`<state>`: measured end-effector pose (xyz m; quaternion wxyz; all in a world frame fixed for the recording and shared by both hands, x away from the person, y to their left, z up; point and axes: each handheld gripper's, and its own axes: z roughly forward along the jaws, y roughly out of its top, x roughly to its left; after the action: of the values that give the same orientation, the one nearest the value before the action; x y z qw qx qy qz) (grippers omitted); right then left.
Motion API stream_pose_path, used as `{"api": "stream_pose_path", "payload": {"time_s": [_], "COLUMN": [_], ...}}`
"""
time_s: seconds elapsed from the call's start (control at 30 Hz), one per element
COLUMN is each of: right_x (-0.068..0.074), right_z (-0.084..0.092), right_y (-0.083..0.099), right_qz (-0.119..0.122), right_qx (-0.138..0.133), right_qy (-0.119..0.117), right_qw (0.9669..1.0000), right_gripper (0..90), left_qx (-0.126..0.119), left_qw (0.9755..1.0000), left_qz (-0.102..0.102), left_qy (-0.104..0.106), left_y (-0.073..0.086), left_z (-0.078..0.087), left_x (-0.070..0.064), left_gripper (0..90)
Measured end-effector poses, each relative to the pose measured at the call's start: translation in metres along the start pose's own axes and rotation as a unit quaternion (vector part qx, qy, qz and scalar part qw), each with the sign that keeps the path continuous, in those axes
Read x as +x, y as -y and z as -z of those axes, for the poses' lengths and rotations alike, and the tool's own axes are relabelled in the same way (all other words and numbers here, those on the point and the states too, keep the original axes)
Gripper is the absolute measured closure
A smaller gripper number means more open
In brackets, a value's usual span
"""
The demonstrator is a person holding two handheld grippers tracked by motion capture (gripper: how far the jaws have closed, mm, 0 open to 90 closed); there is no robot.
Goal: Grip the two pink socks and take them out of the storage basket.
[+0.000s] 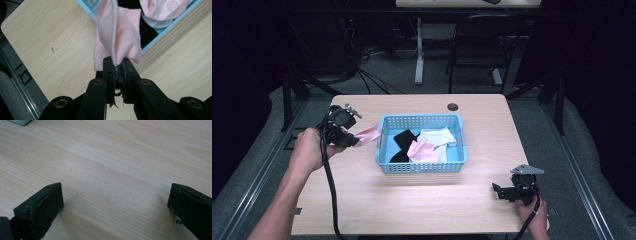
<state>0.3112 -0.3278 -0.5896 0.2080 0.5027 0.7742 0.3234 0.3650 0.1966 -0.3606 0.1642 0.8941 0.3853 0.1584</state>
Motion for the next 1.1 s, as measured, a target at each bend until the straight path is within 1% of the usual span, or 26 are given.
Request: {"api": "stream_pose_path", "payload": {"time_s": [0.03,0.07,0.1,0.17,0.27,0.3,0.43,0.5,0.53,0.57,0.63,0.67,0.77,0.8,0.9,0.93,1.0,1.03,1.07,1.1], "right_x": [0.000,0.000,0.000,0.000,0.000,0.000,0.000,0.000,0.000,0.000,0.000,0.000,0.000,0.000,0.000,0.000,0.000,0.000,0.000,0.000], "right_z": [0.000,0.000,0.000,0.000,0.000,0.000,0.000,0.000,0.000,0.000,0.000,0.000,0.000,0.000,0.000,0.000,0.000,0.000,0.000,0.000], "right_y": [0.000,0.000,0.000,0.000,0.000,0.000,0.000,0.000,0.000,0.000,0.000,0.000,0.000,0.000,0.000,0.000,0.000,0.000,0.000,0.000], "right_qz": [0.000,0.000,0.000,-0.001,0.000,0.000,0.000,0.000,0.000,0.000,0.000,0.000,0.000,0.000,0.000,0.000,-0.001,-0.001,0.000,0.000], "right_qx": [0.000,0.000,0.000,0.001,0.000,0.000,0.000,0.000,0.000,0.000,0.000,0.000,0.000,0.000,0.000,0.000,0.001,0.001,0.000,-0.001], "right_qy": [0.000,0.000,0.000,0.000,0.000,0.000,0.000,0.000,0.000,0.000,0.000,0.000,0.000,0.000,0.000,0.000,0.000,0.000,0.000,0.000], "right_qw": [1.0000,1.0000,1.0000,1.0000,1.0000,1.0000,1.0000,1.0000,1.0000,1.0000,1.0000,1.0000,1.0000,1.0000,1.0000,1.0000,1.0000,1.0000,1.0000,1.0000], "right_gripper": [0.0,0.0,0.0,0.0,0.0,0.0,0.0,0.0,0.0,0.0,0.0,0.0,0.0,0.0,0.0,0.0,0.0,0.0,0.0,0.0], "left_qx": [0.001,0.001,0.004,0.006,0.007,0.007,0.011,0.010,0.010,0.010,0.010,0.013,0.015,0.017,0.023,0.023,0.030,0.030,0.035,0.046], "left_qw": [1.0000,1.0000,1.0000,0.9999,0.9999,0.9999,0.9997,0.9995,0.9995,0.9993,0.9992,0.9990,0.9988,0.9986,0.9981,0.9981,0.9973,0.9973,0.9970,0.9966], "left_qz": [0.002,0.002,0.003,0.008,0.014,0.014,0.023,0.031,0.031,0.036,0.039,0.043,0.046,0.050,0.057,0.057,0.065,0.065,0.067,0.065], "left_qy": [0.000,0.000,-0.002,-0.004,-0.004,-0.004,-0.004,-0.001,-0.001,0.001,0.001,0.001,0.003,0.004,0.008,0.008,0.014,0.014,0.017,0.020], "left_y": [0.003,0.003,0.009,0.015,0.022,0.022,0.033,0.040,0.040,0.045,0.047,0.052,0.056,0.061,0.069,0.069,0.078,0.078,0.081,0.086], "left_z": [0.001,0.001,0.002,0.003,0.003,0.003,0.001,0.000,0.000,0.000,-0.001,-0.003,-0.005,-0.009,-0.017,-0.017,-0.029,-0.029,-0.035,-0.045], "left_x": [0.001,0.001,0.004,0.005,0.007,0.007,0.009,0.011,0.011,0.013,0.014,0.016,0.016,0.017,0.018,0.018,0.019,0.019,0.019,0.018], "left_gripper": [83.9,83.9,83.9,83.9,83.9,83.9,83.9,83.8,83.8,83.8,83.8,83.8,83.8,83.8,83.8,83.8,83.8,83.8,83.8,83.8]}}
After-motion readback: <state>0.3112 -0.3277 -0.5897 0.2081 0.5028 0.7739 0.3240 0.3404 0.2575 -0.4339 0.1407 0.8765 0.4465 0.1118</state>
